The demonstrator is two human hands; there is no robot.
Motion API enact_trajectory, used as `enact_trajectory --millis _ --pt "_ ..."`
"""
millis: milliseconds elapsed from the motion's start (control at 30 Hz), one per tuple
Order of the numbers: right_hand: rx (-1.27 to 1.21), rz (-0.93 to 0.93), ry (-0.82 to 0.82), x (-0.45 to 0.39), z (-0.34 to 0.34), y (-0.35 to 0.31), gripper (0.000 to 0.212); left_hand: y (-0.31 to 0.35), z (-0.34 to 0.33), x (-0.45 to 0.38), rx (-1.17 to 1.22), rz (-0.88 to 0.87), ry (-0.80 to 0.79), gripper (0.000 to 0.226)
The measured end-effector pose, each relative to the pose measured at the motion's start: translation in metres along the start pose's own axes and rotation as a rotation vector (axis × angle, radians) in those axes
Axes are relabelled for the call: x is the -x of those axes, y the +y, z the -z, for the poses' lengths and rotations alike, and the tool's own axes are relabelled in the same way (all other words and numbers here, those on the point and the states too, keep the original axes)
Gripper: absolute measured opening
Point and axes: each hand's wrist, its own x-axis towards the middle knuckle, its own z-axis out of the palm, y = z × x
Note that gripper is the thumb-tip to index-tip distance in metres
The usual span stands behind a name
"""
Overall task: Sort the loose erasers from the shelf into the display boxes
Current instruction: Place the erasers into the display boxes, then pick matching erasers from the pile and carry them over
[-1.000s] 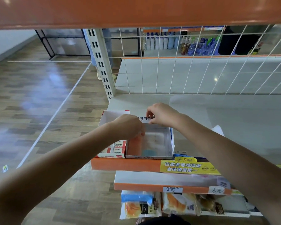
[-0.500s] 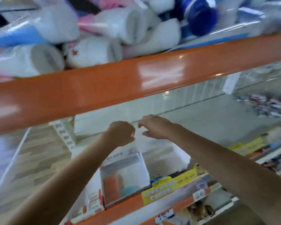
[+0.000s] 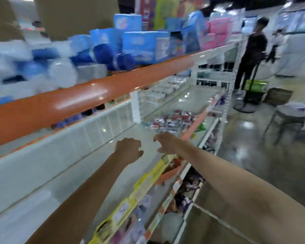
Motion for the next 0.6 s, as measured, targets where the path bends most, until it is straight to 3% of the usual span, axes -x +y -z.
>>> enact_trajectory --millis 267,467,600 --pt "-0.140 -0.148 -0.013 -0.016 -0.016 0.161 0.053 0.121 0.001 -0.127 0.103 -0.055 0.031 0.041" --pt "-0.098 -0.163 -0.019 -0.064 -0.030 0.226 0.036 0.138 -0.009 -0.215 0.099 -0.016 0.003 0.033" --pt "-0.162 -0.210 0.062 -0.112 -0.035 0.257 0.041 0.133 -0.015 -0.270 0.121 0.043 0.020 0.032"
